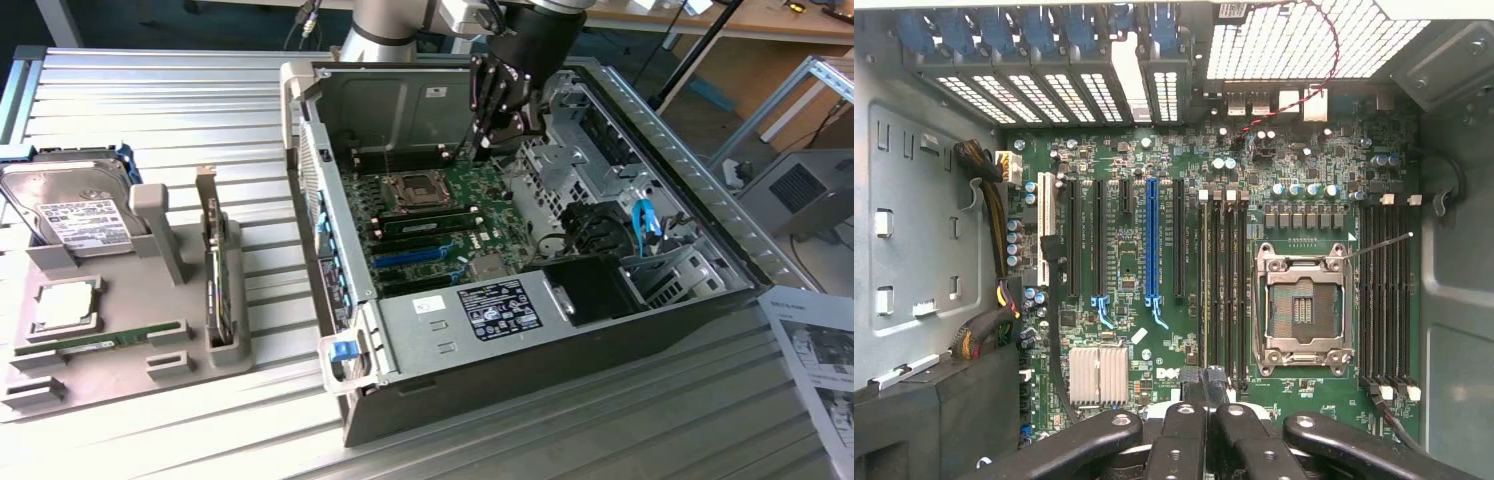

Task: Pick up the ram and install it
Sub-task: 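Press down the ram until it locks into place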

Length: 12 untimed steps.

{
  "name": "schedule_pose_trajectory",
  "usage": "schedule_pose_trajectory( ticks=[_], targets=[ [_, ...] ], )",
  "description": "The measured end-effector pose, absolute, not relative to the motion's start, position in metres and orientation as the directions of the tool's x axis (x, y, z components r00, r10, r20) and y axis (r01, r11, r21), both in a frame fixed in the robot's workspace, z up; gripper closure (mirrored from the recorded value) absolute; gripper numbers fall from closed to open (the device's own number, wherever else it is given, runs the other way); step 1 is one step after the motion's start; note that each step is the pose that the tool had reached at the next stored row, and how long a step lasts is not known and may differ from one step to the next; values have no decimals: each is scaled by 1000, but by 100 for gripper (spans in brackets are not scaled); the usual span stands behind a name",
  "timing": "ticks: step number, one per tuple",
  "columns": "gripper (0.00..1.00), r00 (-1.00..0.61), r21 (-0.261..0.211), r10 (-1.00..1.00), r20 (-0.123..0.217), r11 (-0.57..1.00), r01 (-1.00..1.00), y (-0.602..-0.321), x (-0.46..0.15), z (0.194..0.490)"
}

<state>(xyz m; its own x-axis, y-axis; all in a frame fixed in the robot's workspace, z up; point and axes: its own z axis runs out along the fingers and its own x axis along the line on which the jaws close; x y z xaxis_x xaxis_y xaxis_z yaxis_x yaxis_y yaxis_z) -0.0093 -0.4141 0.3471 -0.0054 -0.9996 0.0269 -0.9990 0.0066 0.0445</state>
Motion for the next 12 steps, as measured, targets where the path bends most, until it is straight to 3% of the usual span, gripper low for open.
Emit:
schedule_pose_trajectory(
  ticks=[12],
  targets=[
    [89,-5,44,-1000,27,7,-999,-414,-9,334]
  ],
)
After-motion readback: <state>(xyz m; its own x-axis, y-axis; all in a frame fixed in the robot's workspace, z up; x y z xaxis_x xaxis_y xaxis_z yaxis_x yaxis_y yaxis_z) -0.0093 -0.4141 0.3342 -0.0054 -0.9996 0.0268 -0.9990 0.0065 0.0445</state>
